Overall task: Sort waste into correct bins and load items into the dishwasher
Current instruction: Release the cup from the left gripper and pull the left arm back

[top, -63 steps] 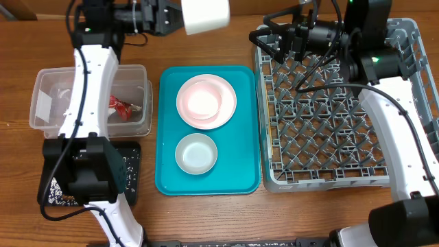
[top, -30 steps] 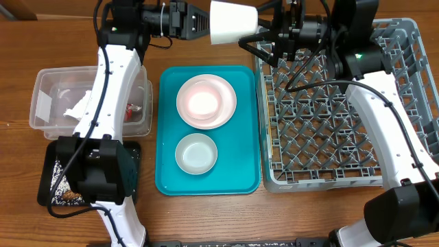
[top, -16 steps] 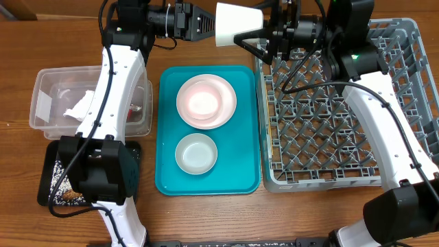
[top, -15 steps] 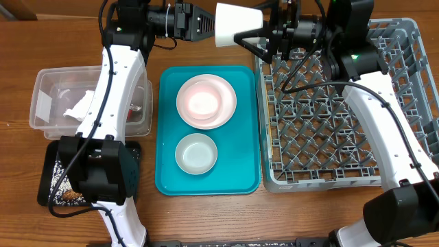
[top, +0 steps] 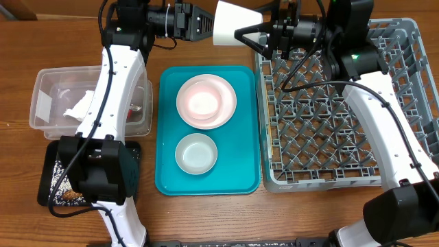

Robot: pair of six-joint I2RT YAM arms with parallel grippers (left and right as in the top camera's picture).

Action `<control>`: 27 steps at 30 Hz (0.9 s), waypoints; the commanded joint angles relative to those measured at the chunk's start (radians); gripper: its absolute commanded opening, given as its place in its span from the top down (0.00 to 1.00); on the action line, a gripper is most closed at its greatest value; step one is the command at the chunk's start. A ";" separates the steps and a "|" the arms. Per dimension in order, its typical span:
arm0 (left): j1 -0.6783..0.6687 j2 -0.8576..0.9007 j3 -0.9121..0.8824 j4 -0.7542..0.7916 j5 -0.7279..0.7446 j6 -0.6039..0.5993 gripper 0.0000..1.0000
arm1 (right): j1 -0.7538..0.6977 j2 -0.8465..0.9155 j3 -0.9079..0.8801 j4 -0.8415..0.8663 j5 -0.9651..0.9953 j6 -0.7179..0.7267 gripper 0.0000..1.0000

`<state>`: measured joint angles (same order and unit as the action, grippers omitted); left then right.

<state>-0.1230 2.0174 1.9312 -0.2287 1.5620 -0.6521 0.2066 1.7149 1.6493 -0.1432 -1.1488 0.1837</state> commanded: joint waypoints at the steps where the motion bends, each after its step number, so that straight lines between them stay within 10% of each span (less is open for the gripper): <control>1: 0.006 0.012 0.023 0.008 -0.012 0.002 0.90 | 0.009 -0.002 0.026 0.003 -0.020 0.005 0.47; 17: 0.165 0.012 0.023 0.077 -0.051 -0.010 0.83 | -0.017 -0.002 0.026 -0.042 0.091 0.031 0.55; 27: 0.248 0.012 0.023 0.079 -0.051 -0.026 0.83 | -0.052 -0.002 0.026 -0.296 0.629 0.136 0.66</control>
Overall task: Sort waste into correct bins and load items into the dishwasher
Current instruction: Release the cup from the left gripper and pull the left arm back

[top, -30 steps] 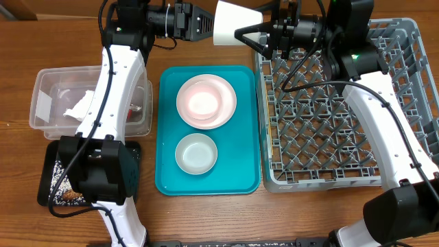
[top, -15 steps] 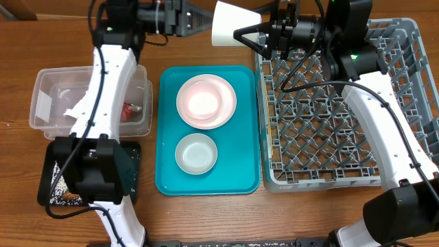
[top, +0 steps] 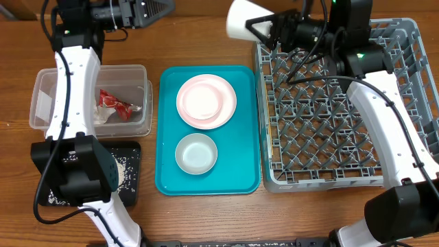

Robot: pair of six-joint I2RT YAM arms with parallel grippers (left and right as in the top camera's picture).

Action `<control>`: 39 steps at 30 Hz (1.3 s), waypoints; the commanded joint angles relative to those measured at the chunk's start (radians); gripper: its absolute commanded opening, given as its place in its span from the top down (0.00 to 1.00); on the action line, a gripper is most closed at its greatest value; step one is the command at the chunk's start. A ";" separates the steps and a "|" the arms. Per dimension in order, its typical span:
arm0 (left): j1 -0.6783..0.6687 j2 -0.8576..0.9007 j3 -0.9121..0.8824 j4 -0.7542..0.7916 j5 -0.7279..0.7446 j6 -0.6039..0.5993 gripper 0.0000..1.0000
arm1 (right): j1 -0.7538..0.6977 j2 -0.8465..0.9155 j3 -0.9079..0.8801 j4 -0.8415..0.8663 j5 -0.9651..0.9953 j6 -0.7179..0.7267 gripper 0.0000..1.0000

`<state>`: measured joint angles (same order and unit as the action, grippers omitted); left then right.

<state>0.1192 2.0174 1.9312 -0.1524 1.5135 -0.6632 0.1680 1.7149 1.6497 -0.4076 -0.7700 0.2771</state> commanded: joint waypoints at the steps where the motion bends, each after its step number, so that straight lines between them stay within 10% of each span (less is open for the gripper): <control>1: 0.008 0.012 0.023 0.003 -0.002 -0.014 0.83 | -0.013 -0.002 0.026 -0.067 0.320 0.042 0.66; 10: 0.009 0.012 0.023 0.002 -0.061 -0.013 0.83 | -0.012 -0.002 0.026 -0.357 0.735 0.042 0.69; 39: 0.011 0.012 0.022 -0.244 -0.324 0.148 0.84 | 0.009 -0.002 -0.025 -0.652 0.664 0.039 0.66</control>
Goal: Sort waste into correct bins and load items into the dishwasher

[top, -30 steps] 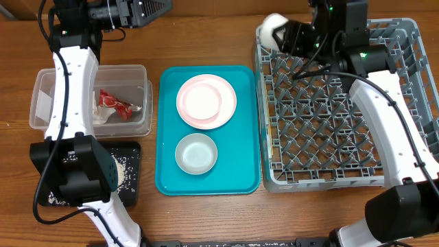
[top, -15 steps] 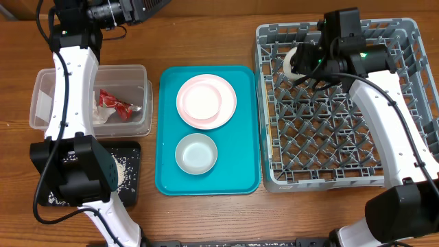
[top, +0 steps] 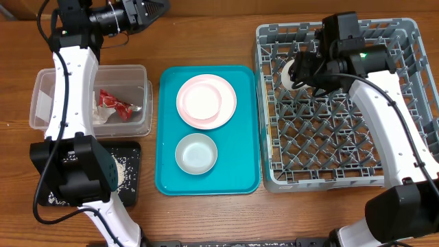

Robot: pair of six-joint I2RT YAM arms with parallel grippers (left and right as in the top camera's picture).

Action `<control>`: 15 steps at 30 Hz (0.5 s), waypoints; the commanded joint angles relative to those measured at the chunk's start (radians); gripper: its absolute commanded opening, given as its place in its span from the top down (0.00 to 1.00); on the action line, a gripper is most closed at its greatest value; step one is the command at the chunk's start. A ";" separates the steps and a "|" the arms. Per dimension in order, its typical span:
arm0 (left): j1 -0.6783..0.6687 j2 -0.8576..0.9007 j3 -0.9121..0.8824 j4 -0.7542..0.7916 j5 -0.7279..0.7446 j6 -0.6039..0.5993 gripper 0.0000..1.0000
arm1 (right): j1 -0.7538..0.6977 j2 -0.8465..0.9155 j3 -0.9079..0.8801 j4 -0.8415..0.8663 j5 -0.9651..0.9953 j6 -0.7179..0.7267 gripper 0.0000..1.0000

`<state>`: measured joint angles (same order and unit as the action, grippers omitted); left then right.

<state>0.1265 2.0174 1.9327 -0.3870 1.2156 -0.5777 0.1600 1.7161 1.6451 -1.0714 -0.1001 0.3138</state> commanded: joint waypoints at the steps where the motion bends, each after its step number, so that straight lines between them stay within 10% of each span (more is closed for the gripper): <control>1: 0.003 0.012 0.020 -0.010 -0.026 0.063 0.84 | 0.024 -0.003 -0.027 0.019 -0.005 0.000 0.66; 15: 0.003 0.012 0.020 -0.009 -0.024 0.063 0.83 | 0.087 -0.002 -0.129 0.109 0.103 0.001 0.65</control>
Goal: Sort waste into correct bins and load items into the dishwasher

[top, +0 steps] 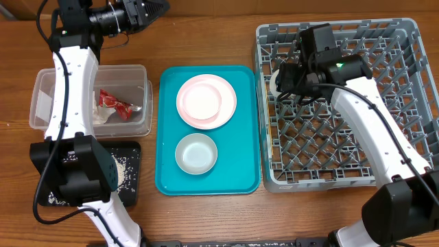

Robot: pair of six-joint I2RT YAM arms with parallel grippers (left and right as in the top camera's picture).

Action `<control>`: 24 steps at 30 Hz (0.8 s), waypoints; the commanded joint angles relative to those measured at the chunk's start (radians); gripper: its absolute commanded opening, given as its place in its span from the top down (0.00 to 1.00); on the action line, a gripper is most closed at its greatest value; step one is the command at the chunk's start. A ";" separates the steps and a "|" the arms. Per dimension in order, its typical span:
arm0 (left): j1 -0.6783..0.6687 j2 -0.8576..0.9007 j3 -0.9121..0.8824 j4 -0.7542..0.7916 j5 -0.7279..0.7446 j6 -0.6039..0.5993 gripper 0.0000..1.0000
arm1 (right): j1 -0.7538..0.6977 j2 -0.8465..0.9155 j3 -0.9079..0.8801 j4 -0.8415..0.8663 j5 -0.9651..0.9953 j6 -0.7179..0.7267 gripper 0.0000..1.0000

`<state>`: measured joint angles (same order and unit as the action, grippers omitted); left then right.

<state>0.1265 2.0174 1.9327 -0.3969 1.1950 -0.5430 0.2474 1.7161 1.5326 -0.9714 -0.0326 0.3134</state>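
My right gripper [287,77] is down in the grey dishwasher rack [384,144] near its left wall, shut on a white cup [276,81] of which only a sliver shows. On the teal tray [168,175] sit a pink plate [206,103] with a smaller pink dish on it and a pale bowl [195,153]. My left gripper [152,8] hovers at the far left back of the table, open and holding nothing.
A clear plastic bin [48,92] left of the tray holds a red wrapper [113,106] and crumpled paper. A black bin [130,175] with pale crumbs lies in front of it, partly under the left arm's base.
My right gripper has moved a little to the left and forward inside the rack, the white cup going with it toward the rack's left wall. The left arm has not moved.
Both grippers met at the white cup above the table's back edge. Then the left arm had drawn off to the far left, and the right gripper held the cup alone. Later the cup was down in the rack's back left, and now nearer the left wall.
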 commanded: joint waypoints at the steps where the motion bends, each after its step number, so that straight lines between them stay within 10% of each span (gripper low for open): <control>1: 0.003 0.012 0.020 0.001 -0.004 0.028 0.83 | -0.001 -0.002 -0.025 0.012 0.036 0.002 0.66; 24: 0.003 0.012 0.020 0.000 0.000 0.028 0.84 | -0.001 0.020 -0.113 0.118 0.040 0.001 0.65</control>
<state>0.1265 2.0174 1.9327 -0.3969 1.1950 -0.5426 0.2474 1.7294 1.4246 -0.8646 -0.0067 0.3138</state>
